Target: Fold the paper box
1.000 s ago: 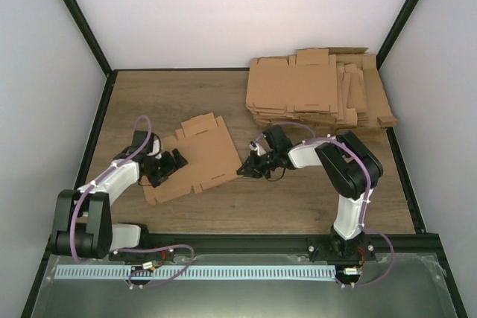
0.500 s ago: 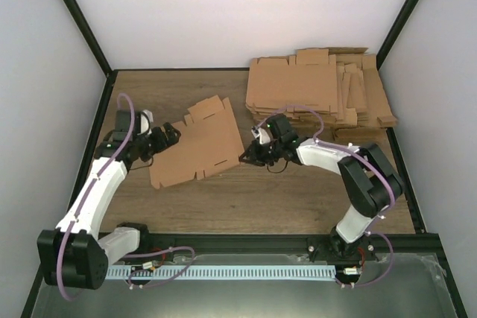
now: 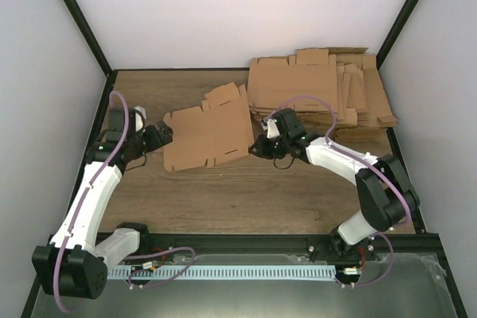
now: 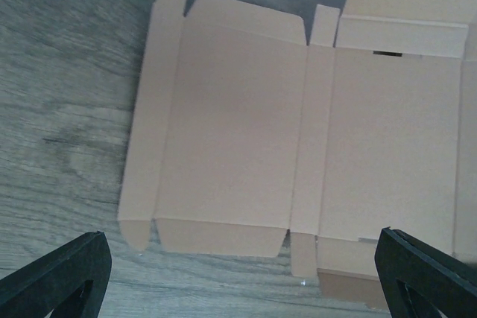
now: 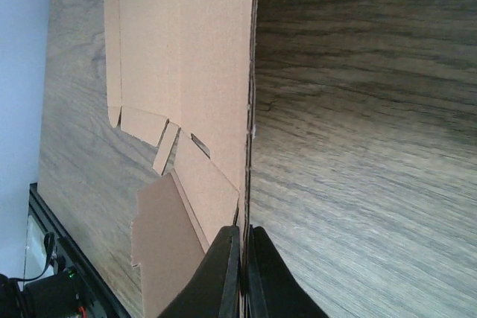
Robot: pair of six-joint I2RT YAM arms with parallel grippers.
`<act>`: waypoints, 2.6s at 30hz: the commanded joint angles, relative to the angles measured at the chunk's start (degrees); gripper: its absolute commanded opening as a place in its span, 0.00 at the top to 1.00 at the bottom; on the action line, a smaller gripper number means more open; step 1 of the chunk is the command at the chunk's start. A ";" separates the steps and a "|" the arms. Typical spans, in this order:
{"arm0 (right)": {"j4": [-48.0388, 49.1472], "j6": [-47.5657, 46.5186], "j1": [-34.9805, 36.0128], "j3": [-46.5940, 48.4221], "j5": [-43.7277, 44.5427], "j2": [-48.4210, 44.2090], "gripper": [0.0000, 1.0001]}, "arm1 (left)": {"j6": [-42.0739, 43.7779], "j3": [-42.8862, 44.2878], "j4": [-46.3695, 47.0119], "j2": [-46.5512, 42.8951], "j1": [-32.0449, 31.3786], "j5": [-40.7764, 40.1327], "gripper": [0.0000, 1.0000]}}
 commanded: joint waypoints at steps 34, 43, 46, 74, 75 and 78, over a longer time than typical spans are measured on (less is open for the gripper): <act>-8.42 -9.49 -3.86 3.71 10.87 -5.43 0.99 | -6.63 -18.28 12.92 7.28 0.29 10.43 0.00; -8.82 -10.89 -3.95 3.52 11.72 -4.10 0.95 | -7.26 -21.50 15.83 8.34 0.29 11.13 0.00; -8.54 -11.07 -4.00 3.11 10.30 -3.32 0.92 | -8.29 -23.33 18.19 9.22 0.29 12.28 0.00; -6.28 -12.01 -8.67 -1.10 6.04 -6.31 0.00 | -8.35 -25.02 21.29 11.53 0.20 13.12 0.00; -5.97 -12.09 -9.02 -1.30 4.97 -6.31 0.00 | -8.32 -24.98 21.23 11.53 0.20 13.12 0.00; -5.75 -12.71 -10.53 -1.38 2.26 -5.80 0.00 | -8.31 -24.88 21.06 11.23 0.21 13.20 0.00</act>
